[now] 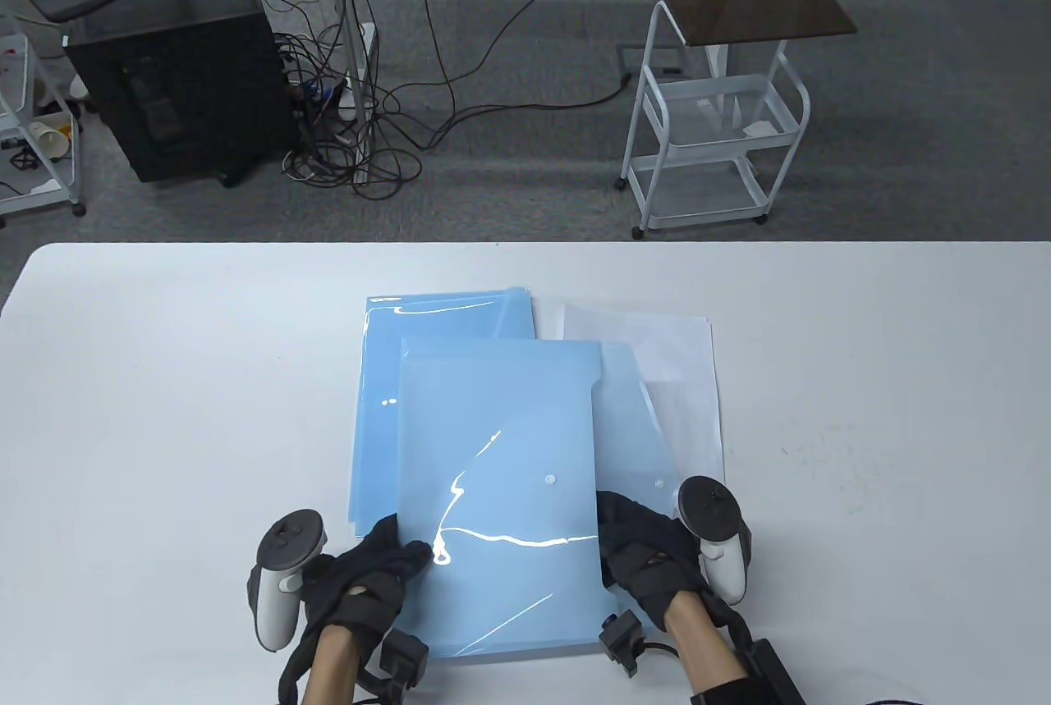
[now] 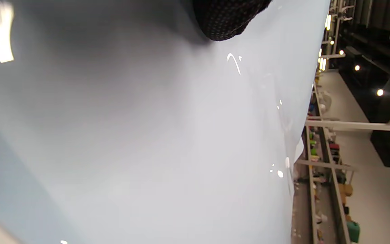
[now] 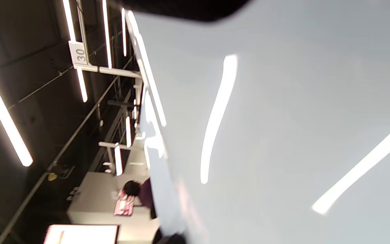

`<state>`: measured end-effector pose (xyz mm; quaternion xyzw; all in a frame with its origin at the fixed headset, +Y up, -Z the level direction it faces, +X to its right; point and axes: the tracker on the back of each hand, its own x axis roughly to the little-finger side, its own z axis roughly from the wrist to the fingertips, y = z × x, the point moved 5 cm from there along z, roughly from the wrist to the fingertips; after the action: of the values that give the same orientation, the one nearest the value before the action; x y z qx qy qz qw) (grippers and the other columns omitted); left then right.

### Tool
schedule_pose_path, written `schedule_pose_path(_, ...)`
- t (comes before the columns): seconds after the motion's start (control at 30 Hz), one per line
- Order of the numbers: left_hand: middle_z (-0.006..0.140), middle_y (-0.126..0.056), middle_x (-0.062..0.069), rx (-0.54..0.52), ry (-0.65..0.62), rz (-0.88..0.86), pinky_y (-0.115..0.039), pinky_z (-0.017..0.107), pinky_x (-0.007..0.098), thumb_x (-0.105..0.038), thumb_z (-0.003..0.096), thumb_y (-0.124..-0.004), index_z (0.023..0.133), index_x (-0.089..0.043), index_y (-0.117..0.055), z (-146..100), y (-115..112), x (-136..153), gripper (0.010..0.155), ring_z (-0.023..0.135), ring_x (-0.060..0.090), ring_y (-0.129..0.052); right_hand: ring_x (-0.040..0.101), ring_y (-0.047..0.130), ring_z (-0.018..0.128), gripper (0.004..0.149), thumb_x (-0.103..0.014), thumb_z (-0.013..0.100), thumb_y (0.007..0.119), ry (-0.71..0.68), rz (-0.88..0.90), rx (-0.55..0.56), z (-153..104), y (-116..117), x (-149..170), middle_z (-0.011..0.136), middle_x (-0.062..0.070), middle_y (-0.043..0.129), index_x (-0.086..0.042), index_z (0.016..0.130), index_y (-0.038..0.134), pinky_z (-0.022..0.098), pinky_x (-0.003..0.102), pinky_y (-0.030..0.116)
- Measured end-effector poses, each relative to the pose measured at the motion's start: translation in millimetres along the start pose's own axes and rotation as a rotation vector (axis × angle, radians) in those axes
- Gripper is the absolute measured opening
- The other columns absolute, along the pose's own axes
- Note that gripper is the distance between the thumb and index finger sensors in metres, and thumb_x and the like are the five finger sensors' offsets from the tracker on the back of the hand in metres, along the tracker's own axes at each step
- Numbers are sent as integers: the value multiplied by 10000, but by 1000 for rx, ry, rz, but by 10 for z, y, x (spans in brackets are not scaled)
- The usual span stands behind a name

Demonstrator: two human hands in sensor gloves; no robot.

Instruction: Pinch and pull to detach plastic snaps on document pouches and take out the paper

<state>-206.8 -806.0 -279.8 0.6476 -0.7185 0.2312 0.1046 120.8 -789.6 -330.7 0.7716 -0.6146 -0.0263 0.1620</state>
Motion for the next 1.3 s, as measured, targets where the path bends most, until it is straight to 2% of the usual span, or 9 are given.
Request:
schedule_pose_path(0.13, 922, -875, 46, -11, 25, -10, -891, 473, 419, -214, 562, -714, 1042, -145, -567, -8, -4, 21, 506, 658, 273, -1031, 258, 1093, 331, 520, -188, 499, 881, 19, -172, 131, -83, -86, -91, 676, 165, 1039, 41, 942, 736, 183, 400, 951)
schedule_pose_path(0.3, 910, -879, 61, -14, 32, -13, -900, 448, 400, -202, 559, -708, 1040, -126, -569, -24, 5, 28, 506, 629, 268, -1041, 259, 1086, 320, 518, -168, 499, 873, 62, -246, 178, -147, -215, -112, 680, 178, 1033, 46, 949, 733, 174, 400, 945)
schedule_pose_path(0.43, 891, -886, 80, -33, 55, -1, -901, 428, 390, -191, 555, -702, 1035, -104, -572, -57, 71, 59, 505, 592, 268, -1045, 275, 1082, 343, 527, -140, 505, 848, 143, -271, 192, -181, -454, -101, 726, 209, 1012, 48, 976, 704, 192, 411, 942)
schedule_pose_path(0.57, 869, -896, 95, -23, 76, -5, -905, 403, 387, -182, 552, -694, 1031, -74, -575, -65, 99, 85, 505, 556, 269, -1048, 299, 1075, 369, 526, -111, 507, 832, 204, -269, 211, -227, -772, -125, 766, 238, 993, 30, 994, 693, 215, 429, 935)
schedule_pose_path(0.7, 854, -901, 93, -34, 93, -3, -905, 392, 384, -179, 551, -685, 1029, -64, -573, -69, 128, 96, 504, 529, 262, -1049, 311, 1066, 389, 513, -93, 506, 812, 210, -285, 259, -327, -1196, -261, 778, 247, 983, 12, 996, 701, 230, 441, 927)
schedule_pose_path(0.83, 849, -899, 88, -47, 96, -17, -896, 399, 387, -178, 552, -677, 1029, -63, -566, -77, 167, 99, 503, 521, 260, -1041, 317, 1058, 403, 500, -90, 512, 794, 198, -268, 370, -490, -1731, -443, 786, 242, 977, -3, 996, 707, 243, 450, 919)
schedule_pose_path(1.0, 840, -900, 86, -51, 100, -37, -893, 394, 392, -177, 552, -672, 1029, -60, -564, -75, 200, 113, 503, 509, 258, -1038, 328, 1047, 430, 493, -91, 520, 773, 169, -213, 486, -627, -2222, -501, 811, 230, 960, -27, 1004, 700, 265, 459, 911)
schedule_pose_path(1.13, 833, -902, 83, -50, 103, -47, -890, 391, 396, -178, 552, -669, 1032, -57, -557, -77, 209, 119, 508, 500, 263, -1034, 334, 1036, 455, 482, -95, 530, 752, 138, -193, 582, -650, -2465, -432, 832, 211, 947, -64, 1008, 699, 289, 473, 901)
schedule_pose_path(1.3, 829, -903, 81, -43, 100, -68, -889, 388, 397, -179, 551, -668, 1031, -57, -558, -83, 200, 112, 507, 496, 255, -1034, 338, 1028, 463, 477, -94, 535, 733, 156, -211, 651, -520, -2572, -231, 841, 207, 937, -71, 1010, 695, 297, 478, 897)
